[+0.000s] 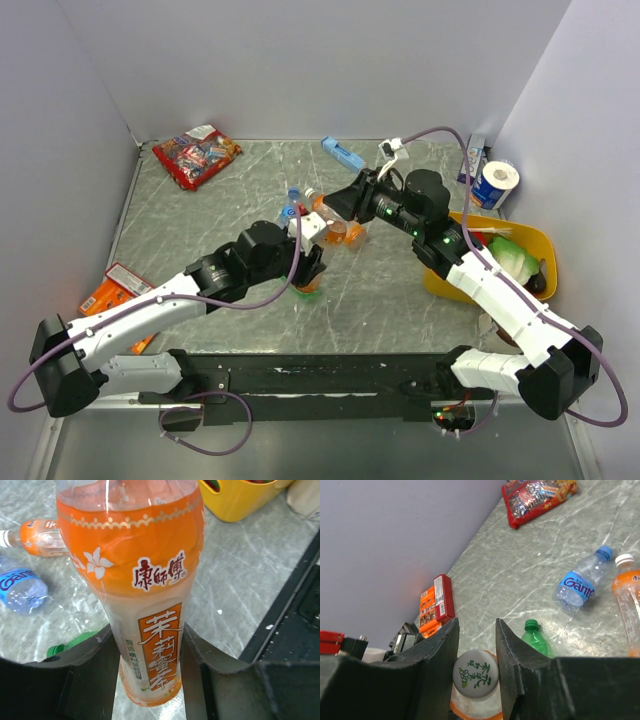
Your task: Unscrew the bottle caps
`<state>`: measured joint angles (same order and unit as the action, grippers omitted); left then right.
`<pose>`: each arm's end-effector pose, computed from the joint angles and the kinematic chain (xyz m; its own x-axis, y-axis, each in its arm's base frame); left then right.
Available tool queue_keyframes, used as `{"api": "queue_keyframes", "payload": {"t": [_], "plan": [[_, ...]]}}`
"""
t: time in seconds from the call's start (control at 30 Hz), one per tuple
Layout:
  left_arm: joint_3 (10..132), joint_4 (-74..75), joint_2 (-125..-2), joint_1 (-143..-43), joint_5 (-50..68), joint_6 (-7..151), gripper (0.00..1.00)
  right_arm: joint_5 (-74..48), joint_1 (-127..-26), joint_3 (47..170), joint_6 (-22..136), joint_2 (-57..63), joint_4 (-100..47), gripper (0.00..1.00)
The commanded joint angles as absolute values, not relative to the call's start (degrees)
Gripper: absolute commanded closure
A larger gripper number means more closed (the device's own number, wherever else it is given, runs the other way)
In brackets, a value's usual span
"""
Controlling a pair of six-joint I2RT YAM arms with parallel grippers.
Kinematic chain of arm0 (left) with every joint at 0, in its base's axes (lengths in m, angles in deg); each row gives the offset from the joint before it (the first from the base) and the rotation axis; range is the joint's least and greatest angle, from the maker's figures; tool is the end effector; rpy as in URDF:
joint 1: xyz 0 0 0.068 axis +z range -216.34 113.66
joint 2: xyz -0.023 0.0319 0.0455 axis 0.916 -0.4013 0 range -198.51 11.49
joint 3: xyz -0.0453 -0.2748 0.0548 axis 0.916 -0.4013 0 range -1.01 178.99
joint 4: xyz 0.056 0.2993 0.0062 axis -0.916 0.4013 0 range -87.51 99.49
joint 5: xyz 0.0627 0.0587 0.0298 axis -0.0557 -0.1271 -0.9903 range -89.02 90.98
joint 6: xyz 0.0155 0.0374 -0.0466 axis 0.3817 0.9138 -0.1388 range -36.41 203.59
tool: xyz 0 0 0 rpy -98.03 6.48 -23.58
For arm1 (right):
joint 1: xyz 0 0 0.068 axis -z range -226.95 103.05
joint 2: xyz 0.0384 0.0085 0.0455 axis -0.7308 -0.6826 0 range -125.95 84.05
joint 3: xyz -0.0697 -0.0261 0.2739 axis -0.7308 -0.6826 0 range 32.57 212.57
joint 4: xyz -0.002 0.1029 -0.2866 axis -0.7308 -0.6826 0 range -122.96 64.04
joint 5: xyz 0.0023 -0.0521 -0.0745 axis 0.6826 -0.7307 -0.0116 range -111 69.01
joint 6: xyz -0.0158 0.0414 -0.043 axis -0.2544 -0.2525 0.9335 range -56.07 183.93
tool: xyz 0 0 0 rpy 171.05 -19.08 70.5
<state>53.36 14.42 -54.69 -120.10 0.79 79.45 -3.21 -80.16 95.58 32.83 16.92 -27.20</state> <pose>0.1868 -0.2546 0.3161 -0.2954 0.2808 -0.9132 0.7855 0.6155 -0.0648 0.2641 0.1899 0.3951 -0.4678 0.2817 -0.8378 -0.6240 0.5660 0.5387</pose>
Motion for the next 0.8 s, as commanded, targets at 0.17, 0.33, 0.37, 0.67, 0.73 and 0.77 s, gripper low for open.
{"api": "queue_keyframes", "payload": {"t": [0.17, 0.33, 0.37, 0.67, 0.73, 0.77], "plan": [[56.1, 9.3, -52.0, -113.5, 24.9, 77.2, 0.51, 4.7, -81.2, 99.4, 38.8, 17.9, -25.7, 0.8], [56.6, 8.6, -51.5, -109.2, 42.7, 77.2, 0.51, 11.7, -80.4, 99.6, 41.7, 19.0, -25.7, 0.83], [56.7, 8.0, -51.4, -108.7, 45.3, 77.0, 0.51, 12.7, -80.2, 99.5, 42.0, 19.2, -25.7, 0.83], [56.6, 3.7, -53.5, -105.4, 64.5, 72.7, 0.5, 24.8, -73.3, 93.7, 37.2, 22.8, -16.4, 0.85], [56.5, 2.9, -53.8, -105.2, 64.8, 72.1, 0.5, 26.8, -72.3, 92.9, 35.2, 23.2, -14.6, 0.85], [56.4, 2.9, -54.3, -105.0, 64.5, 72.0, 0.5, 27.9, -71.9, 92.3, 34.9, 23.4, -13.7, 0.85]]}}
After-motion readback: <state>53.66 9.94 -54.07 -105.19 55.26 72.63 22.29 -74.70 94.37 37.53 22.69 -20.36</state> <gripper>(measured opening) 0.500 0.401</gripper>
